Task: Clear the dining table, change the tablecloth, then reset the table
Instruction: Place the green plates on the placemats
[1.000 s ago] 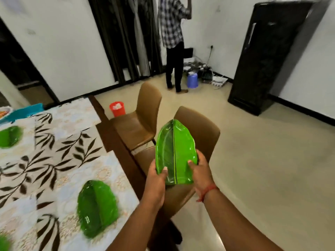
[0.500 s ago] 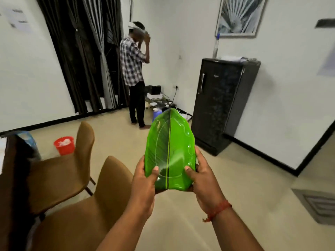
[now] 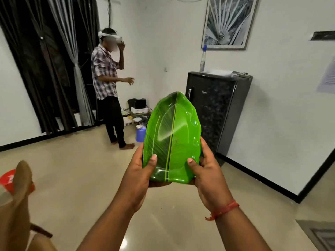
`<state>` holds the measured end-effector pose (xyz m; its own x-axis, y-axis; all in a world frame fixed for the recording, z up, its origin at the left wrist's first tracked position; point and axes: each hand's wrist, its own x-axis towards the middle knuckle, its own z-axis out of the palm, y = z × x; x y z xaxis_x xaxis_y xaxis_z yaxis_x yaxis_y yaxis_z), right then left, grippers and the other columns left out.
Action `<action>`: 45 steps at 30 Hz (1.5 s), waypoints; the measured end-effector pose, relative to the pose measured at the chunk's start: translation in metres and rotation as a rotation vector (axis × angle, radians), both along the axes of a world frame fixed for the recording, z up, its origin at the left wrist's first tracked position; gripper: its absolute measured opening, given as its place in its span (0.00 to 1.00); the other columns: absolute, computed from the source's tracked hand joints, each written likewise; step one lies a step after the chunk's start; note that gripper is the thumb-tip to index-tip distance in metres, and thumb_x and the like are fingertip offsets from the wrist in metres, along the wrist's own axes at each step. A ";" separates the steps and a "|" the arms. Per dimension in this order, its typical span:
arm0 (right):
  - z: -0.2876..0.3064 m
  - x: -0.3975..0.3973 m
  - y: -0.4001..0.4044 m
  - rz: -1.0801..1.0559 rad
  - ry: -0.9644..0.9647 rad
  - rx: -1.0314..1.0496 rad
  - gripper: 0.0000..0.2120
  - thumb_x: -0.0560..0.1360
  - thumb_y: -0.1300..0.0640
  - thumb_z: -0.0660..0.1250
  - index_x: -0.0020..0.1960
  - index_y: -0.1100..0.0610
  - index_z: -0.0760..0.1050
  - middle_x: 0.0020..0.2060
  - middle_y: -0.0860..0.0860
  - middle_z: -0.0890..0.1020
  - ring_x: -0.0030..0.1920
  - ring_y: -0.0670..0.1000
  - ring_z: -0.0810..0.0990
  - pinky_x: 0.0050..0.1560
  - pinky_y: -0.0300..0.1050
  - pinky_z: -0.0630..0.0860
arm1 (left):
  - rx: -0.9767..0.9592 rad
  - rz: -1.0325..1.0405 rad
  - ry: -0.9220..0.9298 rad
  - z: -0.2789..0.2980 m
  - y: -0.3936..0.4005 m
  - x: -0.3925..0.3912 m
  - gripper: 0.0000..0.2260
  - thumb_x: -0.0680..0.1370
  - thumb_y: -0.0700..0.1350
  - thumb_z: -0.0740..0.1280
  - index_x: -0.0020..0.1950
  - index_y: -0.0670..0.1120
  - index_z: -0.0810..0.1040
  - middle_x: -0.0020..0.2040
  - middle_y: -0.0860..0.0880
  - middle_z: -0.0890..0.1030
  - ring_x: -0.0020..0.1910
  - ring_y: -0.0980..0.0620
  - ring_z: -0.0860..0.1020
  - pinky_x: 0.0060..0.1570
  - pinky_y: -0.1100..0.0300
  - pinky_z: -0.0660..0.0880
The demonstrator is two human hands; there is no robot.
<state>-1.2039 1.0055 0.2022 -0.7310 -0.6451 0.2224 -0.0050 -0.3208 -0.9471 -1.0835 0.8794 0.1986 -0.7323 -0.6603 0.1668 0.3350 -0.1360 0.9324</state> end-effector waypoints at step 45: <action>-0.100 -0.101 -1.121 1.268 0.043 0.335 0.29 0.80 0.69 0.61 0.72 0.41 0.67 0.57 0.51 0.84 0.56 0.57 0.83 0.46 0.62 0.82 | 0.351 1.236 -0.002 -0.113 -0.911 -0.061 0.19 0.83 0.40 0.61 0.73 0.55 0.68 0.63 0.46 0.80 0.51 0.39 0.84 0.36 0.44 0.82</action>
